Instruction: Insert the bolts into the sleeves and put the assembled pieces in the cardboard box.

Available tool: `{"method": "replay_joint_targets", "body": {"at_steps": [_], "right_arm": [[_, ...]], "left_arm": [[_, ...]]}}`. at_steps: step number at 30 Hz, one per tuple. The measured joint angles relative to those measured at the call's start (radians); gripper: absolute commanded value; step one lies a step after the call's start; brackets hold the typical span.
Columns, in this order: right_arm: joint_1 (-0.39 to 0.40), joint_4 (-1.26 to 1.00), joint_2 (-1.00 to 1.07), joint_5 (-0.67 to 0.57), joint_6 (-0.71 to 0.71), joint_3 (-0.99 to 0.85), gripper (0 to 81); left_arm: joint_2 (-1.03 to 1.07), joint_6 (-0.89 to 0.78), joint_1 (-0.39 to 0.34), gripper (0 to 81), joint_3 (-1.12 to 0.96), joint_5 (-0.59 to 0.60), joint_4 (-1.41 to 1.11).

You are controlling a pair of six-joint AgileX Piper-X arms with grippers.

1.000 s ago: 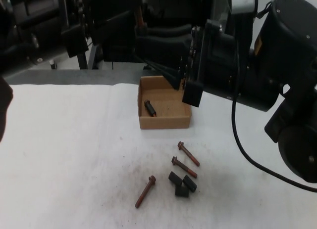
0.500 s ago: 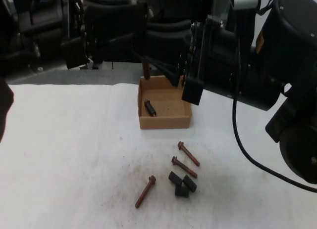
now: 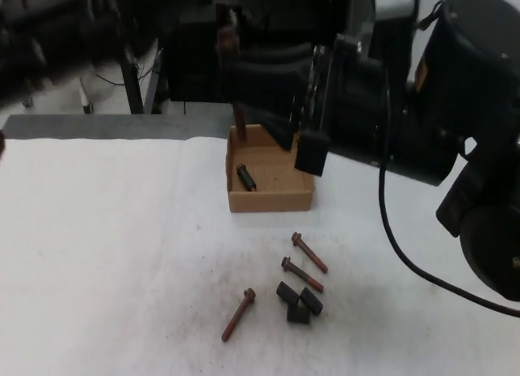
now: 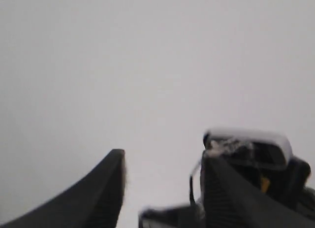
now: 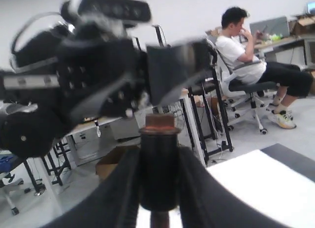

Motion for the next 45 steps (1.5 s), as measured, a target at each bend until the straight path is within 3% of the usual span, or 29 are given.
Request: {"method": "replay_joint_targets", "body": {"at_steps": [1, 4, 5, 6, 10, 14, 17, 20, 30, 41, 43, 45], "right_arm": [[0.000, 0.041, 0.000, 0.002, 0.000, 0.000, 0.8], [-0.004, 0.167, 0.000, 0.057, -0.006, 0.000, 0.8], [-0.007, 0.208, 0.000, 0.095, 0.003, -0.004, 0.8], [-0.014, 0.347, 0.000, 0.216, 0.016, -0.028, 0.8], [-0.052, 0.634, 0.007, 0.431, -0.041, -0.117, 0.8], [-0.122, 0.868, 0.091, 0.610, -0.208, -0.304, 0.8], [-0.194, 1.097, 0.281, 0.682, -0.278, -0.571, 0.8], [-0.214, 1.182, 0.387, 0.683, -0.285, -0.693, 0.8], [-0.224, 1.531, 0.863, 0.638, -0.290, -1.228, 0.8], [-0.224, 1.670, 1.095, 0.628, -0.292, -1.445, 0.5], [-0.224, 1.670, 1.101, 0.628, -0.292, -1.445, 4.8], [-0.224, 1.668, 1.102, 0.622, -0.292, -1.447, 15.5]], "left_arm": [[-0.007, -0.002, 0.013, 37.0, -0.001, 0.000, -0.007], [-0.032, -0.019, 0.052, 12.5, -0.017, -0.078, -0.066], [-0.037, -0.023, 0.063, 1.8, -0.019, -0.090, -0.067], [-0.039, -0.024, 0.069, 0.3, -0.019, -0.092, -0.055], [-0.037, 0.024, 0.075, 0.3, -0.019, -0.094, 0.198], [-0.037, 0.107, 0.078, 0.3, -0.017, -0.158, 0.483], [-0.034, 0.200, 0.078, 0.3, -0.015, -0.279, 0.873], [-0.032, 0.332, 0.078, 0.3, -0.012, -0.440, 1.194], [-0.032, 0.427, 0.078, 0.3, 0.003, -0.486, 1.303], [-0.032, 0.431, 0.078, 0.3, 0.067, -0.486, 1.310], [-0.032, 0.431, 0.078, 0.3, 0.075, -0.486, 1.310], [-0.032, 0.431, 0.078, 0.3, 0.087, -0.486, 1.313]]}}
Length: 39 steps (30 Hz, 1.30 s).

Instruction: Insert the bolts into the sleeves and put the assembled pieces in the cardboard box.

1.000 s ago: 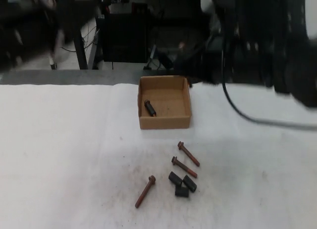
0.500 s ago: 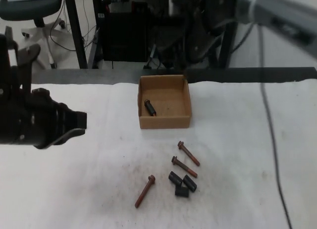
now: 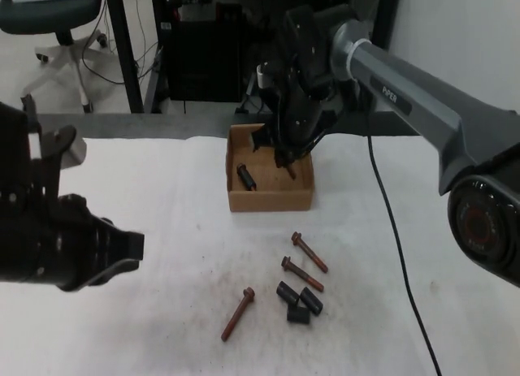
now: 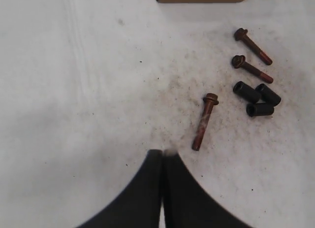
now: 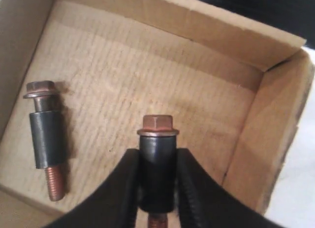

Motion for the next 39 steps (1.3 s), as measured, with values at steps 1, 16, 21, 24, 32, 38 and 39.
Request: {"method": "replay_joint_targets", "body": {"at_steps": [1, 16, 21, 24, 32, 38, 39], "right_arm": [[-0.002, -0.003, 0.000, -0.006, 0.000, -0.001, 23.5], [-0.028, 0.116, -0.125, -0.061, 0.017, -0.007, 0.0], [-0.047, 0.195, -0.281, -0.068, 0.014, 0.006, 0.8], [-0.056, 0.224, -0.398, -0.068, -0.007, 0.042, 0.8], [-0.080, 0.239, -0.797, -0.069, -0.069, 0.344, 0.8], [-0.154, 0.099, -1.179, -0.075, -0.075, 0.764, 0.8], [-0.177, 0.061, -1.241, -0.085, -0.069, 0.848, 0.8]], "left_arm": [[0.000, 0.000, 0.000, 0.3, 0.003, 0.000, 0.003], [0.000, 0.009, -0.023, 0.3, -0.001, 0.084, 0.002], [0.000, 0.092, -0.101, 0.3, -0.011, -0.029, -0.012], [0.007, 0.101, -0.148, 0.3, -0.014, -0.053, -0.034], [0.215, 0.113, -0.358, 0.3, -0.048, -0.136, -0.153], [0.385, 0.147, -0.373, 0.3, -0.189, -0.156, -0.127], [0.399, 0.164, -0.377, 0.3, -0.210, -0.156, -0.117]]}}
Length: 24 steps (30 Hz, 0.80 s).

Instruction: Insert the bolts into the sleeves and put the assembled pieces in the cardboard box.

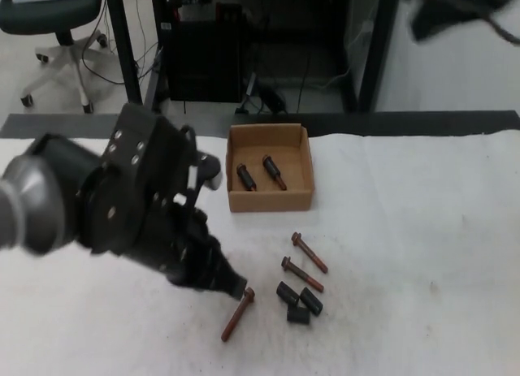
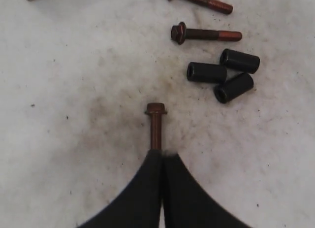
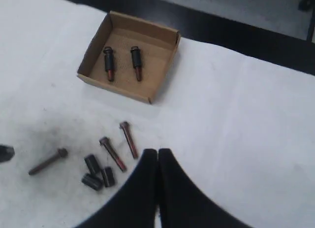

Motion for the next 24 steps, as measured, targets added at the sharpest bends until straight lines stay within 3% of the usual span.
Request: {"method": "replay_joint_targets", "body": {"at_steps": [4, 9, 13, 18, 24], "right_arm": [[-0.080, -0.069, -0.185, -0.068, 0.008, 0.218, 0.8], [-0.105, -0.129, -0.260, -0.152, 0.045, 0.449, 0.8], [-0.105, -0.165, -0.263, -0.197, 0.076, 0.583, 0.8], [-0.107, -0.235, -0.266, -0.231, 0.096, 0.596, 0.8], [-0.108, -0.300, -0.268, -0.308, 0.143, 0.596, 0.8]], "left_arm": [[0.048, 0.044, -0.018, 0.3, -0.056, -0.043, 0.055], [0.089, 0.052, -0.045, 0.3, -0.063, -0.052, 0.121], [0.106, 0.056, -0.079, 11.8, -0.063, -0.052, 0.153], [0.109, -0.003, -0.100, 33.5, -0.063, -0.061, 0.106], [0.171, -0.057, -0.100, 34.6, -0.069, -0.080, 0.107]]}}
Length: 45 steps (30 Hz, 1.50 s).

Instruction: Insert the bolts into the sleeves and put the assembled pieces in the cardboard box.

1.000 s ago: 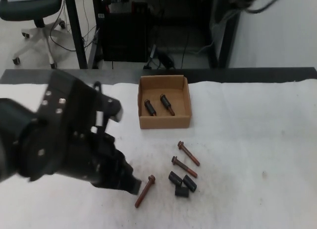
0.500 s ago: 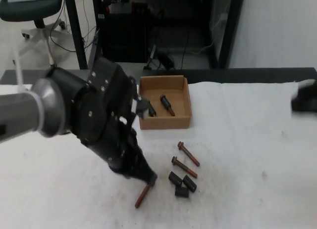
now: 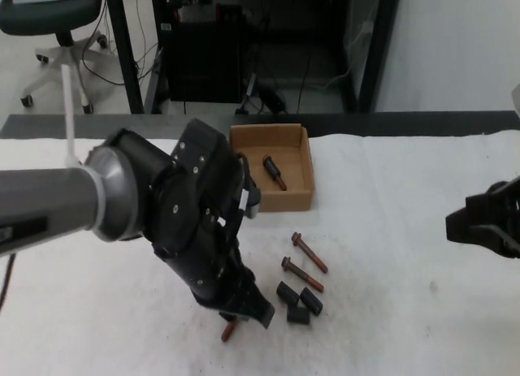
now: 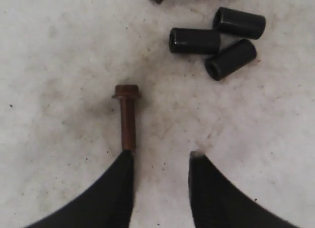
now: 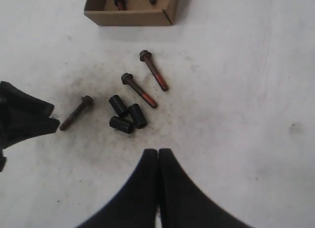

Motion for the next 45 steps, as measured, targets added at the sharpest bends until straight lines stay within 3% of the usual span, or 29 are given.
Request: {"method": "replay_joint_targets", "body": {"at_steps": [19, 45], "right_arm": [[0.000, 0.008, 0.000, -0.018, 0.000, 0.000, 0.8], [0.000, 0.008, 0.000, -0.018, 0.000, 0.000, 0.8]], "left_arm": [[0.153, 0.027, 0.000, 34.6, -0.062, -0.086, -0.015], [0.163, 0.030, 0.000, 34.3, -0.070, -0.095, -0.085]]}}
